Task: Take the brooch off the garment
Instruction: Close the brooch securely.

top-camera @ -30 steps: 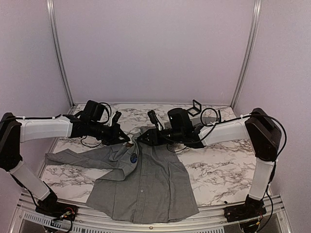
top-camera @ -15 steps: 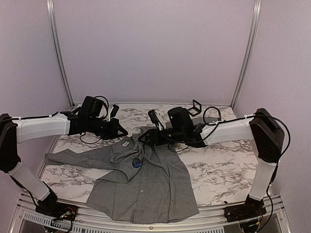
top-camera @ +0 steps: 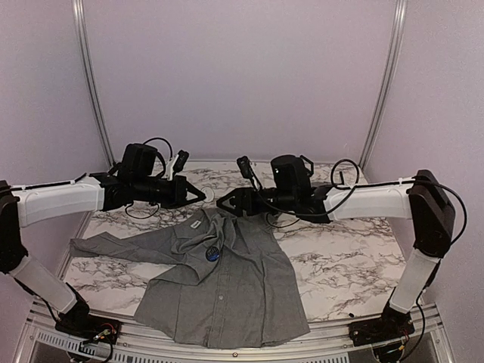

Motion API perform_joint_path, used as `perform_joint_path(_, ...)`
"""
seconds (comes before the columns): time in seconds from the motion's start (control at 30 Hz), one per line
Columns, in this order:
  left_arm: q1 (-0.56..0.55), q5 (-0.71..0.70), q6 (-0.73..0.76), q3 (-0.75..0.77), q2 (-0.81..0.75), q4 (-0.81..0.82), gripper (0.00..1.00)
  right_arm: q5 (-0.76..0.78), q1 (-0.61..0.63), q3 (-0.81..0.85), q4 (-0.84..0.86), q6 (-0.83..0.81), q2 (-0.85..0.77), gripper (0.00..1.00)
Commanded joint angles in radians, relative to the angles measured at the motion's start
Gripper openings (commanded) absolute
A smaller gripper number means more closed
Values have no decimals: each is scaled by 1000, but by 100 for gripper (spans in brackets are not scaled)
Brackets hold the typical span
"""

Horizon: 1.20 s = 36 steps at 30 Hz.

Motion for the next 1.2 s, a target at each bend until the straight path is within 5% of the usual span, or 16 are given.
perform_joint_path(0.0, -24, 51, 22, -1, -34, 113, 0, -27, -14, 10, 39, 16, -54, 71)
perform_joint_path(0.6, -72, 269, 104, 33, -30, 113, 0, -164, -55, 34, -53, -132, -150, 73)
perform_joint_path(1.17, -106, 396, 124, 39, -23, 123, 0, -422, -59, 38, -88, -263, -159, 45)
